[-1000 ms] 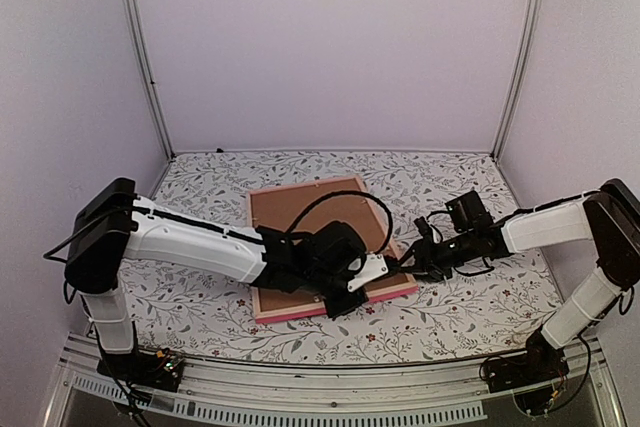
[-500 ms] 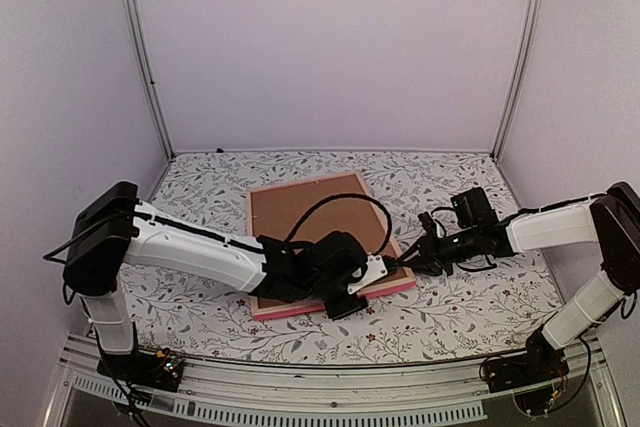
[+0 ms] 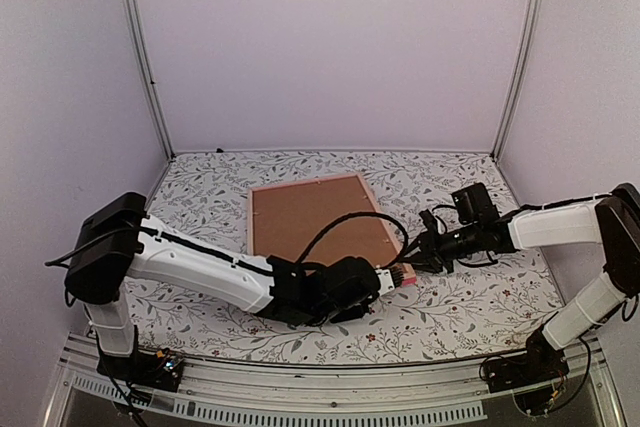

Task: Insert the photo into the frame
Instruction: Pass from the right arm to the left

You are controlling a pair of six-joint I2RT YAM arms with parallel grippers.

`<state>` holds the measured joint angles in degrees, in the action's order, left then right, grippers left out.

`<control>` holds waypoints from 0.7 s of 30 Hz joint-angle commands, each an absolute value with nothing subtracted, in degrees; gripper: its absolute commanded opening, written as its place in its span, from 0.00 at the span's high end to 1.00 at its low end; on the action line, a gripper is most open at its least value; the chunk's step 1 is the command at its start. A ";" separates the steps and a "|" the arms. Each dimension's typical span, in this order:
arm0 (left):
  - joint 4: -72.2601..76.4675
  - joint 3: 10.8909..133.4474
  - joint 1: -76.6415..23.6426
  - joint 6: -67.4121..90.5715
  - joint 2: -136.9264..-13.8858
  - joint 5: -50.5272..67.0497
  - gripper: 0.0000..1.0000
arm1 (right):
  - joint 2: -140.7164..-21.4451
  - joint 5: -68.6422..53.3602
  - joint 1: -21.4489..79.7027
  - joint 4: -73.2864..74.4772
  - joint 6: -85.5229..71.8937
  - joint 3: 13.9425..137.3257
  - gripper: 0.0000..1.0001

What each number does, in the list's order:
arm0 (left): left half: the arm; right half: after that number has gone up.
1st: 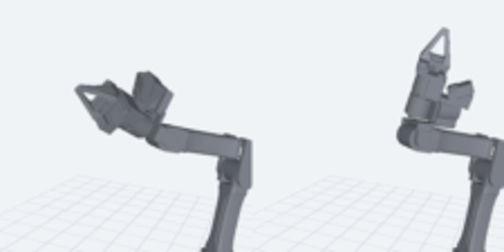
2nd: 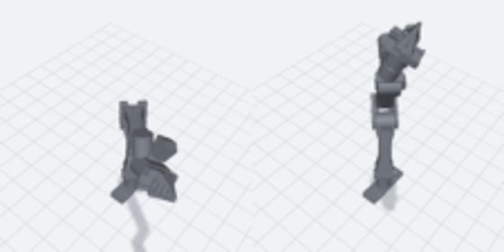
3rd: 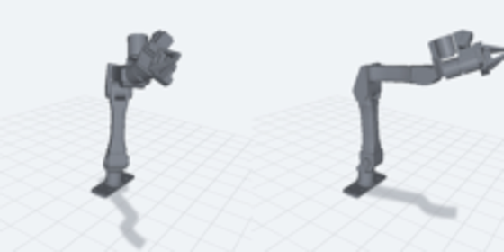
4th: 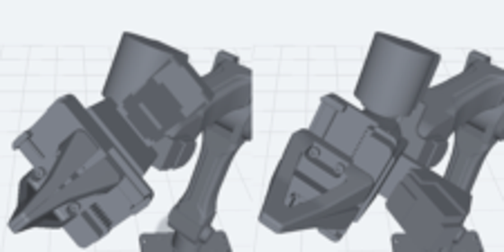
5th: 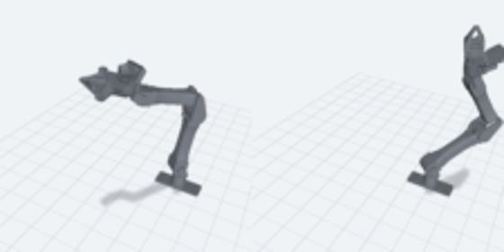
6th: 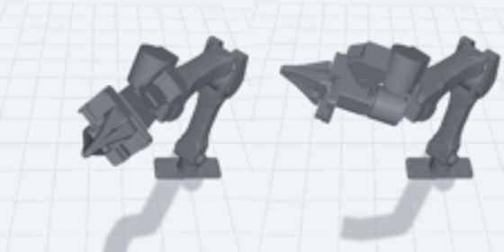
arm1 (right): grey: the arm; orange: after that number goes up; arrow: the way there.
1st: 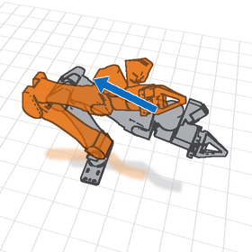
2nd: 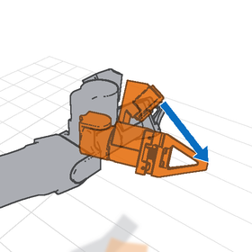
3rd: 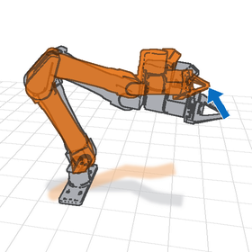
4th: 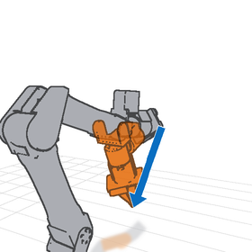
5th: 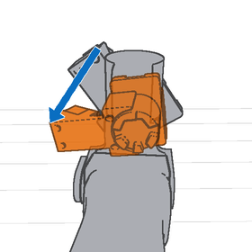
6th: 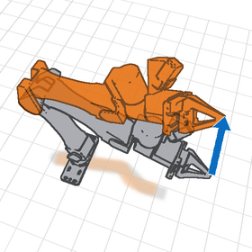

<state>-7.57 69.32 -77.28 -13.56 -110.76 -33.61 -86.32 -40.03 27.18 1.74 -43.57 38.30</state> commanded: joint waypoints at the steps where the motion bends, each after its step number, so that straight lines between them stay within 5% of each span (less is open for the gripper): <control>1: -5.83 71.41 -77.74 -15.79 -112.18 -38.50 0.52 | -83.41 -43.73 26.81 -1.04 -44.03 41.28 0.97; 10: -7.39 72.97 -77.96 -18.51 -109.55 -41.46 0.75 | -83.84 -43.15 26.83 2.22 -42.95 43.11 0.58; 21: -8.89 77.88 -77.56 -26.65 -102.60 -47.49 0.94 | -78.67 -39.81 21.33 14.78 -37.22 54.16 0.41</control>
